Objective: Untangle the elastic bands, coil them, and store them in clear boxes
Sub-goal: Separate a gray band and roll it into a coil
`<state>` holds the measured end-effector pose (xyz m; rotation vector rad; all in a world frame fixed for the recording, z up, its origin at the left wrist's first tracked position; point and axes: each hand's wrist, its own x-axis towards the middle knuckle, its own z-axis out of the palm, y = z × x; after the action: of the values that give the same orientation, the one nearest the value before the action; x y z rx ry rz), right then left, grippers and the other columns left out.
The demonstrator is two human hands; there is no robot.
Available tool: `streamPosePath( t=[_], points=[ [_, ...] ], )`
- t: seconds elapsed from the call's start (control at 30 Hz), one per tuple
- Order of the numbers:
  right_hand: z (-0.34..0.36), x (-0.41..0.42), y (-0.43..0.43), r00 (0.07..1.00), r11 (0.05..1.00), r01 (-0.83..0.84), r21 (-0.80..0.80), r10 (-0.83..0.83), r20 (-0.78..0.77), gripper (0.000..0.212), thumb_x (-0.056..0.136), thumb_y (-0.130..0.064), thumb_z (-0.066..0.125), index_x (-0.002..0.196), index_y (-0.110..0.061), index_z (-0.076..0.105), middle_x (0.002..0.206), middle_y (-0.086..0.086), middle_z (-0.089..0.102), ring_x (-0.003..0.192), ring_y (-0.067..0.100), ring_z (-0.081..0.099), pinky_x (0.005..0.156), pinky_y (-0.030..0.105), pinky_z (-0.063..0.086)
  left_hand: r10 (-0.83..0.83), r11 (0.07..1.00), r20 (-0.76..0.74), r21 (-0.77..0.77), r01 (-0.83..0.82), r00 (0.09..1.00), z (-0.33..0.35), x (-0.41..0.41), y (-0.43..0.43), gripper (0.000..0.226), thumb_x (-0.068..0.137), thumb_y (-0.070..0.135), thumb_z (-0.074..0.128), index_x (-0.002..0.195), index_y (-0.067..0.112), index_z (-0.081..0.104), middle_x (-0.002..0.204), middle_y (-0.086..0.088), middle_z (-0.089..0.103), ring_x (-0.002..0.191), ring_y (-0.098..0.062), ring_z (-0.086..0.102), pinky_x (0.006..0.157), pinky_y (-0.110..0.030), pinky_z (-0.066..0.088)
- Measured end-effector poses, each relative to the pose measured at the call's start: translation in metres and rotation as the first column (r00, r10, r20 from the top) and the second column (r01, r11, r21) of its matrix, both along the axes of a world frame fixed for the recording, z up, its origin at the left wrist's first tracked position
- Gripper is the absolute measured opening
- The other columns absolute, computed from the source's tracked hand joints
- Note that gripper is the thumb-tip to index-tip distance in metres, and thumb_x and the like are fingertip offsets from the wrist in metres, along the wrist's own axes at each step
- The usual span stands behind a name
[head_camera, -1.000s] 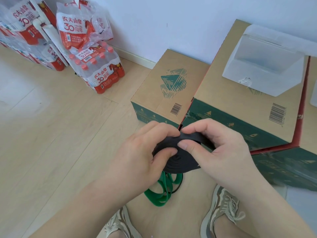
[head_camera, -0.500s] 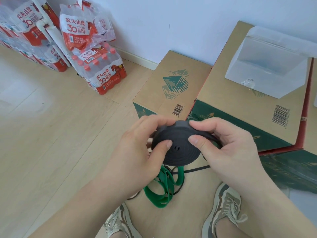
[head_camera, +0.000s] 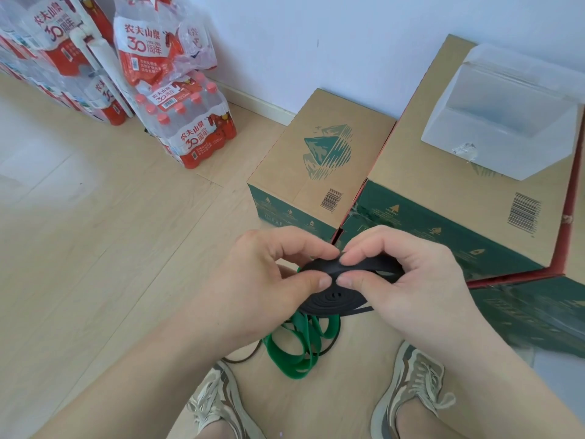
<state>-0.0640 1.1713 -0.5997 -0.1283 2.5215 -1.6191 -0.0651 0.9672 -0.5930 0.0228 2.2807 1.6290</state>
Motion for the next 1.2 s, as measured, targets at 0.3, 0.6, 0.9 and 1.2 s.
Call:
streamPosePath(
  t=[0.3, 0.6, 0.9, 1.2],
  points=[
    [-0.003, 0.001, -0.001, 0.997, 0.997, 0.008, 0.083, -0.002, -0.077, 0.032, 0.074, -0.006, 0.086, 0.081, -0.034, 0.073, 0.093, -0.012, 0.073, 0.096, 0.011, 0.068, 0.082, 0.024, 0.053, -0.126, 0.965, -0.246, -0.253, 0.062, 0.961, -0.007, 0.004, 0.009, 0.026, 0.081, 0.023, 0.076, 0.106, 0.031, 0.075, 0.101, 0.016, 0.073, 0.099, -0.006, 0.069, 0.084, -0.035, 0.059],
    [0.000, -0.006, 0.009, 0.988, 0.986, 0.133, -0.101, -0.140, -0.065, 0.018, 0.091, -0.019, 0.074, 0.098, -0.035, 0.079, 0.099, -0.011, 0.077, 0.100, 0.013, 0.071, 0.082, 0.022, 0.057, 0.081, 0.997, -0.307, 0.013, -0.081, 0.948, -0.007, 0.004, 0.007, 0.045, 0.091, -0.008, 0.068, 0.114, 0.030, 0.075, 0.105, 0.011, 0.068, 0.105, -0.013, 0.065, 0.068, -0.031, 0.063],
    [0.005, -0.004, 0.005, 0.990, 0.952, 0.125, -0.279, -0.101, 0.100, 0.015, 0.087, -0.027, 0.074, 0.101, -0.028, 0.068, 0.108, -0.004, 0.079, 0.103, 0.016, 0.074, 0.087, 0.030, 0.059, 0.210, 0.977, -0.182, 0.074, -0.200, 0.961, -0.001, 0.001, 0.007, 0.047, 0.093, -0.005, 0.067, 0.105, 0.040, 0.074, 0.100, 0.011, 0.072, 0.099, -0.013, 0.065, 0.067, -0.034, 0.063],
    [-0.002, -0.003, 0.008, 0.992, 0.978, 0.125, -0.167, -0.125, 0.007, 0.034, 0.091, -0.003, 0.075, 0.103, -0.035, 0.073, 0.104, -0.015, 0.078, 0.100, 0.010, 0.072, 0.084, 0.020, 0.059, 0.159, 0.985, -0.062, 0.074, -0.154, 0.985, -0.001, -0.002, 0.003, 0.025, 0.088, 0.015, 0.080, 0.096, 0.037, 0.070, 0.103, 0.011, 0.074, 0.094, -0.011, 0.074, 0.077, -0.033, 0.064]
  ],
)
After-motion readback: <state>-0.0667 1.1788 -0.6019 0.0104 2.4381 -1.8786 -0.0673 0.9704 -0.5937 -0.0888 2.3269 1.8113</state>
